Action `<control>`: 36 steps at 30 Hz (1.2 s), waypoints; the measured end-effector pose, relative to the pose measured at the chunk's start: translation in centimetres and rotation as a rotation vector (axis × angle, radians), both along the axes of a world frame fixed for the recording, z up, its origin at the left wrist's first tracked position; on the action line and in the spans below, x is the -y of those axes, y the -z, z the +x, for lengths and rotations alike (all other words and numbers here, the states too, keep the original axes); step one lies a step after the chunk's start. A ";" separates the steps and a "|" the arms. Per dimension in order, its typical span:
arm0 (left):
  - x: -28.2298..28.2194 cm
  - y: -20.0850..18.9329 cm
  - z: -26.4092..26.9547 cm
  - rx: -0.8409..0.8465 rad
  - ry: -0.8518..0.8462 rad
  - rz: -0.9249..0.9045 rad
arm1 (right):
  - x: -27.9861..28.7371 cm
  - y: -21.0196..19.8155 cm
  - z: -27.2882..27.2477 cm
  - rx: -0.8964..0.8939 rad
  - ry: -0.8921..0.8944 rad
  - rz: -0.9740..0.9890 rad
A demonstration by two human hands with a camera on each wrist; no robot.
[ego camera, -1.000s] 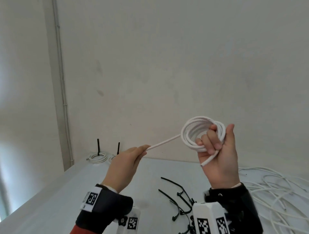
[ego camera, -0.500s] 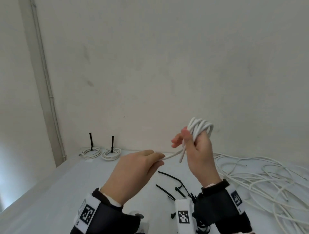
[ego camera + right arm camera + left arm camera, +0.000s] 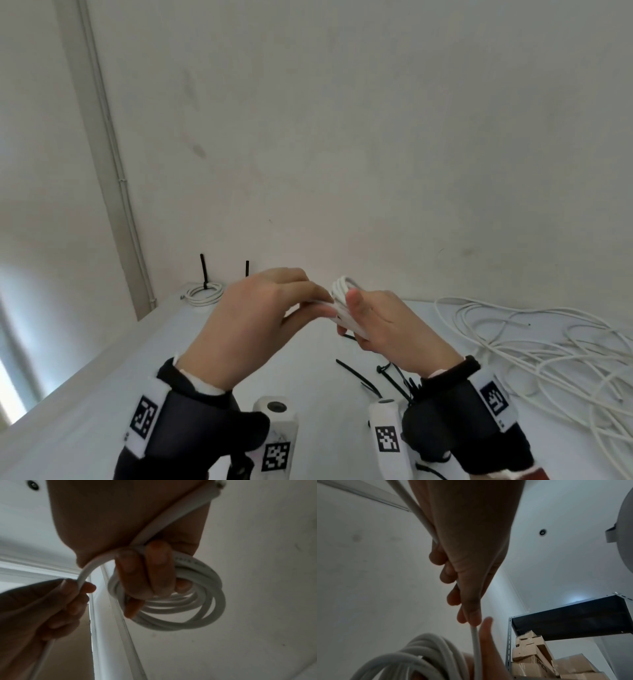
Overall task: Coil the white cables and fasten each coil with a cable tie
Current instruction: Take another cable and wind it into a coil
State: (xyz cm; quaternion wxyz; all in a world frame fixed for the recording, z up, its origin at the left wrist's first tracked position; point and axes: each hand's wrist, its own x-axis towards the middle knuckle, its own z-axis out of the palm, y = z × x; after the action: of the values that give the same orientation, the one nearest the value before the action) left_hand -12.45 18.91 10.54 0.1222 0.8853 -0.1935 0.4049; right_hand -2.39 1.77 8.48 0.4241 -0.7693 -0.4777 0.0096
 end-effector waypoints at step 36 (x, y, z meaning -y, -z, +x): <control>4.3 4.5 3.6 -0.258 -0.162 -0.085 | 2.7 -3.7 -1.0 -0.521 -0.049 1.178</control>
State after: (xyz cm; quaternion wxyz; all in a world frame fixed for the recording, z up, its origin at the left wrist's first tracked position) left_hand -8.84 14.65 6.09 0.1503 0.9367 -0.0867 0.3041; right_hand -3.38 -0.88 12.20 0.8773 -0.3689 -0.3015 -0.0580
